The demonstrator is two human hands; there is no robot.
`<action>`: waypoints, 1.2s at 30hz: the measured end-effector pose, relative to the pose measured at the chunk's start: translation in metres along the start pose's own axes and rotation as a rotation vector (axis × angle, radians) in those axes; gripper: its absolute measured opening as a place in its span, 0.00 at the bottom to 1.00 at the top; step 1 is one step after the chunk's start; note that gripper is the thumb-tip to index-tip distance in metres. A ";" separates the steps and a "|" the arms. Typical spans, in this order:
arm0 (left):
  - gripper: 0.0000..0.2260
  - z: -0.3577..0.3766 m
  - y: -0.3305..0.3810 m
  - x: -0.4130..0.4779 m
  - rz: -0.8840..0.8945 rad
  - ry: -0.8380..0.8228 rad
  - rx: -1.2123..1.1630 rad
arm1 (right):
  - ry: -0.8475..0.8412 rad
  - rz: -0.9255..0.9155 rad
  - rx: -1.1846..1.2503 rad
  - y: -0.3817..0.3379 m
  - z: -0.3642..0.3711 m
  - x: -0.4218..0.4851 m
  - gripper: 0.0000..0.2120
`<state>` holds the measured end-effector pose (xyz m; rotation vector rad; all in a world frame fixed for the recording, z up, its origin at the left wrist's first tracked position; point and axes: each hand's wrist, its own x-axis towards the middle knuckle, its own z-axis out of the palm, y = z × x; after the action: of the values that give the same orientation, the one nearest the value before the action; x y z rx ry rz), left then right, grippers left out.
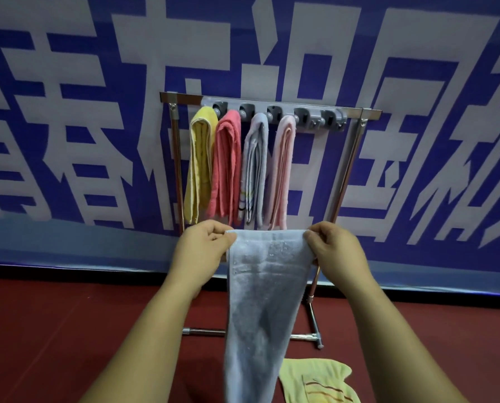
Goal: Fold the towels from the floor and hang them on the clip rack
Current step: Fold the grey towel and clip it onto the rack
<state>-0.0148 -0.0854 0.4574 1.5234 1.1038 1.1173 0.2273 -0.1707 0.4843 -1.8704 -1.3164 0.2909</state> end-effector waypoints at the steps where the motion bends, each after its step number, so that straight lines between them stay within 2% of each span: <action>1: 0.03 0.005 -0.005 -0.002 -0.020 0.026 0.000 | 0.024 0.017 0.001 -0.001 0.005 -0.002 0.08; 5: 0.02 0.023 -0.018 -0.012 -0.085 0.089 -0.064 | 0.044 0.073 0.056 -0.006 0.023 -0.012 0.05; 10: 0.06 0.044 -0.023 -0.024 -0.083 0.053 -0.123 | -0.087 0.062 0.058 -0.016 0.036 -0.026 0.06; 14: 0.02 0.053 -0.023 -0.031 -0.039 0.012 -0.128 | -0.210 0.042 0.080 -0.022 0.038 -0.030 0.11; 18: 0.05 0.052 -0.023 -0.034 -0.032 0.007 -0.118 | -0.317 -0.007 0.019 -0.023 0.033 -0.031 0.19; 21: 0.04 0.052 -0.023 -0.036 -0.033 -0.004 -0.096 | -0.297 -0.118 -0.167 -0.022 0.030 -0.032 0.14; 26: 0.04 0.051 -0.019 -0.038 -0.021 -0.077 -0.069 | -0.234 -0.228 -0.236 -0.022 0.027 -0.031 0.06; 36: 0.06 0.048 -0.004 -0.045 -0.053 -0.167 -0.138 | -0.231 -0.309 -0.145 -0.021 0.020 -0.035 0.04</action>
<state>0.0227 -0.1365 0.4382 1.4435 0.9296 0.9907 0.1863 -0.1888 0.4784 -1.7550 -1.8016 0.2599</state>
